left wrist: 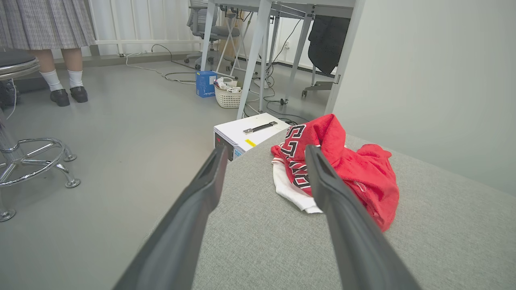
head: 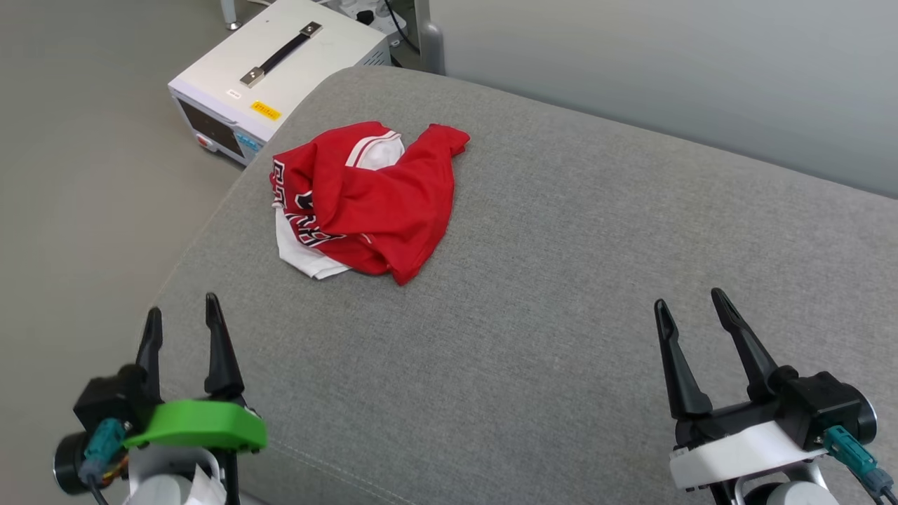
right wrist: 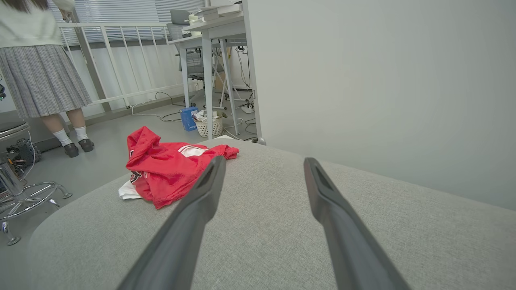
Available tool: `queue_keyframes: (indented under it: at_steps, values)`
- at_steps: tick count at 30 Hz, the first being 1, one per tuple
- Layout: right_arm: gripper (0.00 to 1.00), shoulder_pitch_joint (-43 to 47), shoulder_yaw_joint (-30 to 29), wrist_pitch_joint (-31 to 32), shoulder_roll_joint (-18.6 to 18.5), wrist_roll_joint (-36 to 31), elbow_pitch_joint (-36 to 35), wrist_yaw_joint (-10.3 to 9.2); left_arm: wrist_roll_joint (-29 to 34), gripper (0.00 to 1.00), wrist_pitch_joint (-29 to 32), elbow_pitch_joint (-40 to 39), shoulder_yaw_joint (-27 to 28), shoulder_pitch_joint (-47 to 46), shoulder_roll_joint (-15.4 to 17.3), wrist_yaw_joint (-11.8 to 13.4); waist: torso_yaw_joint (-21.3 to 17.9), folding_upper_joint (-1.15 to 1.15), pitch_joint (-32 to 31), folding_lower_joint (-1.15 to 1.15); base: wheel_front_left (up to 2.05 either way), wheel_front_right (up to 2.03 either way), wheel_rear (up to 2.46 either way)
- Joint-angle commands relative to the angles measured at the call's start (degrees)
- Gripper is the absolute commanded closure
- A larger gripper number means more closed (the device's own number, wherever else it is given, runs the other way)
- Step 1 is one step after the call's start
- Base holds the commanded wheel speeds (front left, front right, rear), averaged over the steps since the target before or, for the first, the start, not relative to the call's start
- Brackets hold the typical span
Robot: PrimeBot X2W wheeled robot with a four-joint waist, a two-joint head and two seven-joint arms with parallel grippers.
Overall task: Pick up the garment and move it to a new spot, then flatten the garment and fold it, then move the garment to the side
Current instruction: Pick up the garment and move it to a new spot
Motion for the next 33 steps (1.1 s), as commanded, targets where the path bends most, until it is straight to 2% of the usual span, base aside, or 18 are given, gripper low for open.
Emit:
queue_keyframes:
  at_steps: [1, 4, 7, 11, 14, 18, 23, 27, 33]
  values:
    - [0.00, -1.23, 0.32, -0.81, -0.43, 0.30, -0.65, -0.05, 0.29, 0.00, -0.66, 0.51, 0.89, -2.42, -0.08, -1.34, 0.46, 0.00, 0.81, 0.00, 0.00, 0.00, 0.00]
    - [0.00, -2.03, 0.88, -1.15, -1.05, 0.41, -1.07, -0.05, 0.80, 0.00, -1.00, 1.74, 2.06, -6.36, 1.07, -3.46, 0.20, 0.00, 2.11, 0.00, 0.00, 0.00, 0.00]
    - [0.00, -3.09, 1.27, -1.52, -1.78, 0.39, -1.68, -0.05, 0.54, 0.00, -1.37, 4.43, 2.31, -12.27, 3.88, -5.41, -0.48, 0.00, 3.92, 0.00, 0.00, 0.00, 0.00]
    - [0.00, -4.49, 1.45, -1.52, -2.74, 0.04, -2.33, -0.05, -0.93, 0.00, -0.94, 9.08, -0.02, -19.97, 8.34, -6.49, -2.33, 0.00, 6.52, 0.00, 0.00, 0.00, 0.00]
    - [0.00, -5.73, 1.42, -1.52, -3.43, -0.16, -2.97, -0.05, -2.68, 0.00, 1.97, 11.52, -2.84, -26.03, 12.19, -6.76, -3.67, 0.00, 8.67, 0.00, 0.00, 0.00, 0.00]
    - [0.00, -7.53, 1.46, -1.52, -3.98, -0.30, -3.76, -0.05, -7.37, 0.00, 9.72, 13.14, -9.01, -33.14, 17.63, -6.83, -5.38, 0.00, 11.27, 0.00, 0.00, 0.00, 0.00]
    - [0.00, -9.40, 1.92, -1.52, -4.56, -0.41, -4.31, -0.05, -16.22, 0.00, 24.50, 15.16, -17.68, -40.65, 23.77, -6.84, -7.01, 0.00, 13.95, 0.00, 0.00, 0.00, 0.00]
    - [0.00, -10.52, 1.98, -1.52, -4.66, -0.55, -4.45, -0.05, -22.45, 0.00, 35.57, 16.04, -24.08, -44.80, 27.38, -6.84, -8.15, 0.00, 15.40, 0.00, 0.00, 0.00, 0.00]
    - [0.00, -12.03, 2.40, -1.52, -5.02, -0.41, -4.33, -0.05, -29.23, 0.00, 47.10, 17.93, -32.48, -48.52, 30.56, -6.85, -10.20, 0.00, 18.07, 0.00, 0.00, 0.00, 0.00]
